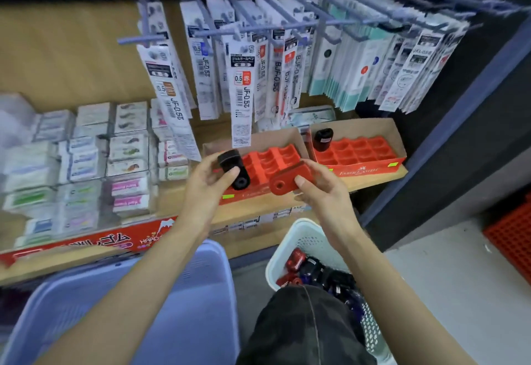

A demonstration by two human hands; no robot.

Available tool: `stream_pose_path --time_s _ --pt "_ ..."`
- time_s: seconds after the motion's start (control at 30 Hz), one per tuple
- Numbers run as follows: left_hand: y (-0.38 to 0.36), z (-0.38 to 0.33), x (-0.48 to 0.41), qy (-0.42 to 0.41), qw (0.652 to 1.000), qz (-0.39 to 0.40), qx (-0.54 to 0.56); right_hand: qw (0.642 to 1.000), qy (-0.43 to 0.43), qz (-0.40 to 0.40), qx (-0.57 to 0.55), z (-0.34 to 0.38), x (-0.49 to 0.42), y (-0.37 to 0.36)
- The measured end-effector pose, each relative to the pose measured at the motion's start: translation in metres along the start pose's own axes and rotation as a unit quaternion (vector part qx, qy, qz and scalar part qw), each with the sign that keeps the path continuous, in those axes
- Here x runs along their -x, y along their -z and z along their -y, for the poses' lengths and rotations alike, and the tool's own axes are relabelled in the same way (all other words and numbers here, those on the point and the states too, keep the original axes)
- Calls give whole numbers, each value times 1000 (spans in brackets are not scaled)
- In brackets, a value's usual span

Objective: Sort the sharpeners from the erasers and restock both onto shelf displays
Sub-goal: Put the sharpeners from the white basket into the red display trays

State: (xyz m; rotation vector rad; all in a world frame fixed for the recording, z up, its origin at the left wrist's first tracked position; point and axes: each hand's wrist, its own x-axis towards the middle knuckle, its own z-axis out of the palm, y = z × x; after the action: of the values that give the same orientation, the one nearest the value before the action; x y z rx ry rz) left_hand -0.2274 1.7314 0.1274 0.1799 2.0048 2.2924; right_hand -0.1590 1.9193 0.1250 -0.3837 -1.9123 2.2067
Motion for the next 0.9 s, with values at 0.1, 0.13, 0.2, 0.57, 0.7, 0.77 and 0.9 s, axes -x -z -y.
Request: stream_pose_path --time_s 0.1,0.13,0.2,0.57,0.7,0.77,0.9 --pt "7 1 -10 -6 999 -44 -17 998 31 21 45 2 -22 -18" --pt "8 3 -13 -6 998 -57 -22 997 44 27 64 3 -29 -24" --pt "8 8 -18 -8 996 -71 -53 986 83 43 139 0 -43 -32" --pt "11 23 -38 -16 919 28 -393 886 142 169 407 -18 -71 -43" --pt "11 20 -36 -23 881 48 -471 857 144 197 454 -23 -71 -45" --pt "12 17 -34 -20 872 71 -485 847 146 202 470 -25 -69 -44" --pt "16 14 -34 13 883 120 -454 842 141 209 477 -25 -67 -36"
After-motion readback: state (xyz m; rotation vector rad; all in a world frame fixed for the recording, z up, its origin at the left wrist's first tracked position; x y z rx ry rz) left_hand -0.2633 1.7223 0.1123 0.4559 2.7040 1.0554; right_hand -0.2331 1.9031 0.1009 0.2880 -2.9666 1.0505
